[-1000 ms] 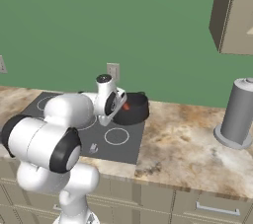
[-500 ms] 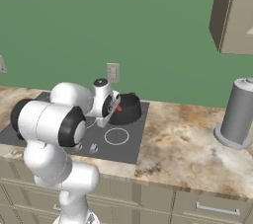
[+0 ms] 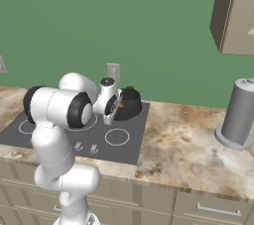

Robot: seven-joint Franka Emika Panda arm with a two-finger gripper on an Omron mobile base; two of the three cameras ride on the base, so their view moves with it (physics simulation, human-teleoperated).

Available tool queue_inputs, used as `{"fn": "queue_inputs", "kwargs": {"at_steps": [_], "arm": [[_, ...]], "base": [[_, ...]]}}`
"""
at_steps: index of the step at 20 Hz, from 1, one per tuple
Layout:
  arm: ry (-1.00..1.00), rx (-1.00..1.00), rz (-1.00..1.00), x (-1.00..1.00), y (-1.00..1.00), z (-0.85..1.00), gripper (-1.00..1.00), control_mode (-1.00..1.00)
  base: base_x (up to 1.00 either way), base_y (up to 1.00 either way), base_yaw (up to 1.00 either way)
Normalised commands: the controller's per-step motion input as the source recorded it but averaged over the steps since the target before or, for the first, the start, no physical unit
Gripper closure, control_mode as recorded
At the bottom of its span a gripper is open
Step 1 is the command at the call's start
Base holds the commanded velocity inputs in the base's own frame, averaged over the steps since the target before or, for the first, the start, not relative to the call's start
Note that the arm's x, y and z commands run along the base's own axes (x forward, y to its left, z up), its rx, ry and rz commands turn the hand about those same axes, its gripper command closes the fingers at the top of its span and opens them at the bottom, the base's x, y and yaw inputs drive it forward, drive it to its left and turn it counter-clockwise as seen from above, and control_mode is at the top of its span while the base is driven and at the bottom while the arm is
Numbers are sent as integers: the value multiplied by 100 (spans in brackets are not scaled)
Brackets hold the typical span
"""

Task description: Turn on the sink faucet. Then move the carrot from the counter to the sink. Turn off the sink. Move the vegetable from the sink to the pot next to the stove. Finally move the pot to the rear right burner.

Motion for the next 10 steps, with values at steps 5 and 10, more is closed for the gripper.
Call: {"fn": "queue_inputs", "kwargs": {"at_steps": [5,10], "arm": [[3,0,5,8,0,-7,100,-100],[11,0,0,0,0,-12,100,-100]], "base": [[0,0,0],[0,0,0]]}}
